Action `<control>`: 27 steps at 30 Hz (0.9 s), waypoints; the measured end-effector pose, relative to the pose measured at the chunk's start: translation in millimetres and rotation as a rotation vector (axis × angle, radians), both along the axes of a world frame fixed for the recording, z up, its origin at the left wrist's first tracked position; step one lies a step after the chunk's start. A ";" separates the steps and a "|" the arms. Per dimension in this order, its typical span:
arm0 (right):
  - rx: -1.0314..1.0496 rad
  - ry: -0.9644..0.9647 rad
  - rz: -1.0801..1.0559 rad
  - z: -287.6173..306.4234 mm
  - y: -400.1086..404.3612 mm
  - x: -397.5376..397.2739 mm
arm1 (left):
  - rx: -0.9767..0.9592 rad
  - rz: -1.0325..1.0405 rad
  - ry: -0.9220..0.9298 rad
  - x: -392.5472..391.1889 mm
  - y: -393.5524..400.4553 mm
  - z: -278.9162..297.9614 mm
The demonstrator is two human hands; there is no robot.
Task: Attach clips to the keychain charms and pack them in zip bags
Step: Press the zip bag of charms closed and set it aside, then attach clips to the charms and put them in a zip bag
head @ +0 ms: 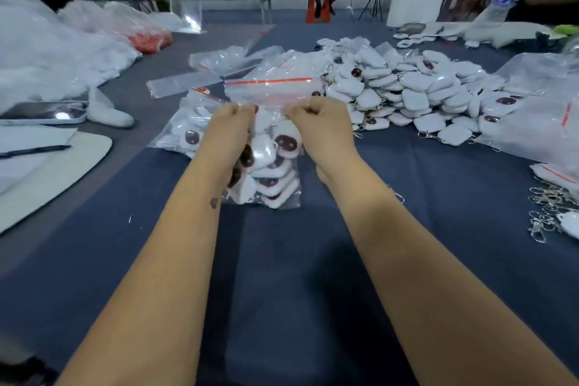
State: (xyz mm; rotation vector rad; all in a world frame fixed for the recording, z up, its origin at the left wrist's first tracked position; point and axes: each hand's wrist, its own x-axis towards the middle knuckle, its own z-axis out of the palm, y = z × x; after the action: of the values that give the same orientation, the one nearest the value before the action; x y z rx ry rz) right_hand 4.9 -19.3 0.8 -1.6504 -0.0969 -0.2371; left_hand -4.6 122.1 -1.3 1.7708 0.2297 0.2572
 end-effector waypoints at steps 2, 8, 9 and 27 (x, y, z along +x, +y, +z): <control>-0.038 -0.014 0.077 8.1 24.0 2.3 | 0.059 0.055 -0.013 4.4 26.4 13.7; -0.121 0.073 0.247 3.7 47.7 11.0 | 0.598 0.226 0.133 24.9 78.8 27.3; -0.156 0.061 0.234 -0.2 44.2 12.6 | 0.733 0.279 0.199 30.3 79.0 26.0; -0.584 -0.059 -0.041 -38.3 -65.7 11.8 | 1.091 0.169 0.146 58.4 -57.8 -30.2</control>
State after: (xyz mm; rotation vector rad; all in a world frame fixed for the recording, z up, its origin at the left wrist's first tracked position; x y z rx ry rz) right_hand 16.7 -85.0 -37.5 -2.2279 -0.1907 -0.3080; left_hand 53.8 64.2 -31.6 2.8614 0.3864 0.4192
